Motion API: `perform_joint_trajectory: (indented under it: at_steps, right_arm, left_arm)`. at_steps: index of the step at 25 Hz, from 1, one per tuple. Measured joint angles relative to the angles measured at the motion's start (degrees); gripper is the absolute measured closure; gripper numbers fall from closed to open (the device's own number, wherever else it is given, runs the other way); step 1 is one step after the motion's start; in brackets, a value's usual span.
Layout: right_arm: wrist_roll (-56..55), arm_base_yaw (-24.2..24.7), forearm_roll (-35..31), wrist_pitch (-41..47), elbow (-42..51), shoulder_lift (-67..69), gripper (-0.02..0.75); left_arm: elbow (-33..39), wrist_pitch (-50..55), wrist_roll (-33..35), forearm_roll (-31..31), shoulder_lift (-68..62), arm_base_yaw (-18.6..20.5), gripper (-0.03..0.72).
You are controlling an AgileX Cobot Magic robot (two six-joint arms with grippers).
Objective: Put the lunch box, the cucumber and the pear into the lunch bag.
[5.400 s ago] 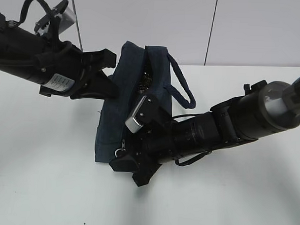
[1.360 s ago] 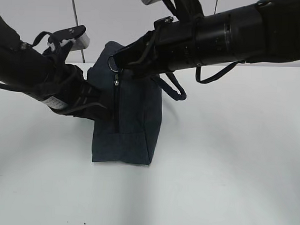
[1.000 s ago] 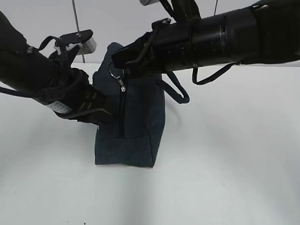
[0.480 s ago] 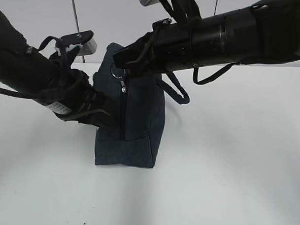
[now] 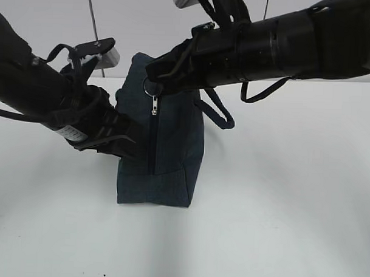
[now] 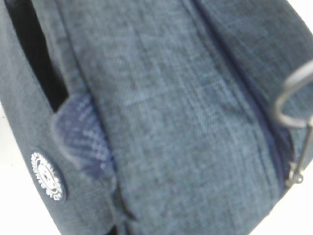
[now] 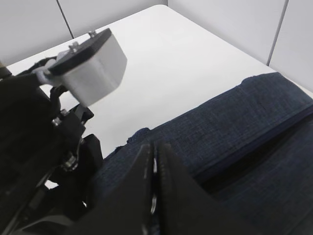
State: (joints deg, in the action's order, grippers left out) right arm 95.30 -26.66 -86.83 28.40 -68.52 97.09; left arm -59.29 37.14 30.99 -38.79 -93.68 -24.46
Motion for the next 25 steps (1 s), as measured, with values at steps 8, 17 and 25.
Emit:
perform_joint_trajectory:
  at_steps: [8, 17, 25]
  right_arm:
    - [-0.7, 0.0, 0.5, 0.0, 0.0, 1.9, 0.732]
    - [-0.9, 0.0, 0.7, -1.0, 0.0, 1.9, 0.732]
    - [-1.0, 0.0, 0.8, -3.0, -0.1, 2.0, 0.732]
  left_arm:
    - [0.0, 0.9, 0.0, 0.0, 0.0, 0.0, 0.58]
    - [0.0, 1.0, 0.0, 0.0, 0.0, 0.0, 0.689]
    - [0.0, 1.4, 0.0, 0.2, 0.1, 0.0, 0.693]
